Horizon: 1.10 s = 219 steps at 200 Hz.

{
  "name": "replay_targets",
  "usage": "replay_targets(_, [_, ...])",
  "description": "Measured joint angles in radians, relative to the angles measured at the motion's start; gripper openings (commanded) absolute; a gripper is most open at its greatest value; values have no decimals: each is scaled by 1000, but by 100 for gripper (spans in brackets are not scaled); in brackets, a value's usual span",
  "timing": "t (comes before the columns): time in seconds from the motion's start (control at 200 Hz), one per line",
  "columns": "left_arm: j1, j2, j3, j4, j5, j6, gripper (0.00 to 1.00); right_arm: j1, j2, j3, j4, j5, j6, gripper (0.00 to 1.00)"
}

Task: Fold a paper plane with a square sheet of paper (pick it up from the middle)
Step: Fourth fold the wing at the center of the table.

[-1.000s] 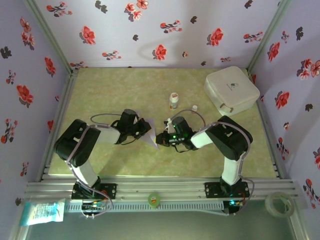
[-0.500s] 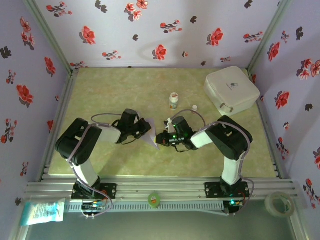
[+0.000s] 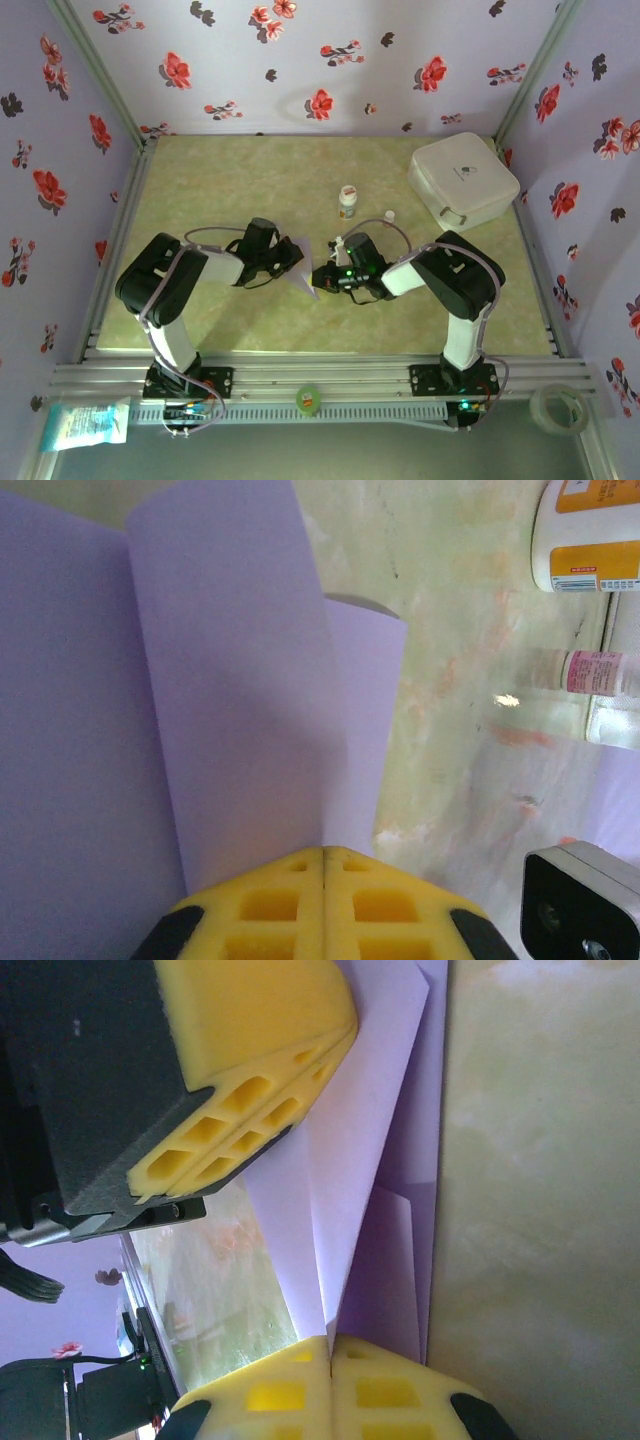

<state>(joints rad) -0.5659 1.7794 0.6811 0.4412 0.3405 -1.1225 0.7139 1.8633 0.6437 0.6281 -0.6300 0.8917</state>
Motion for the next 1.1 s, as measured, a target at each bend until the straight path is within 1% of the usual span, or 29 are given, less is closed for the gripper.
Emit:
replay_targets(0.065, [0,2,1,0,0,0,5,0,0,0,0,0,0,0])
replay_targets(0.12, [0,2,2,-2,0,0,5,0,0,0,-1,0,0,3])
replay_targets(0.2, [0,2,5,-7,0,1,5,0,0,0,-3,0,0,5])
replay_targets(0.43, [-2,4,8,-12,0,4,4,-1,-39,4,-66,9,-13,22])
replay_targets(0.505, [-2,4,9,-12,0,4,4,-1,-58,6,-101,18,-30,25])
replay_targets(0.61, [-2,5,10,-14,0,3,4,1,-79,16,-166,32,-63,25])
replay_targets(0.76, [-2,6,11,-14,0,4,4,15,-81,43,-232,54,-100,21])
replay_targets(0.975, [-2,6,11,-14,0,4,4,20,-81,50,-260,77,-116,12])
replay_targets(1.095, [-2,6,11,-14,0,3,4,22,-81,49,-263,85,-118,13])
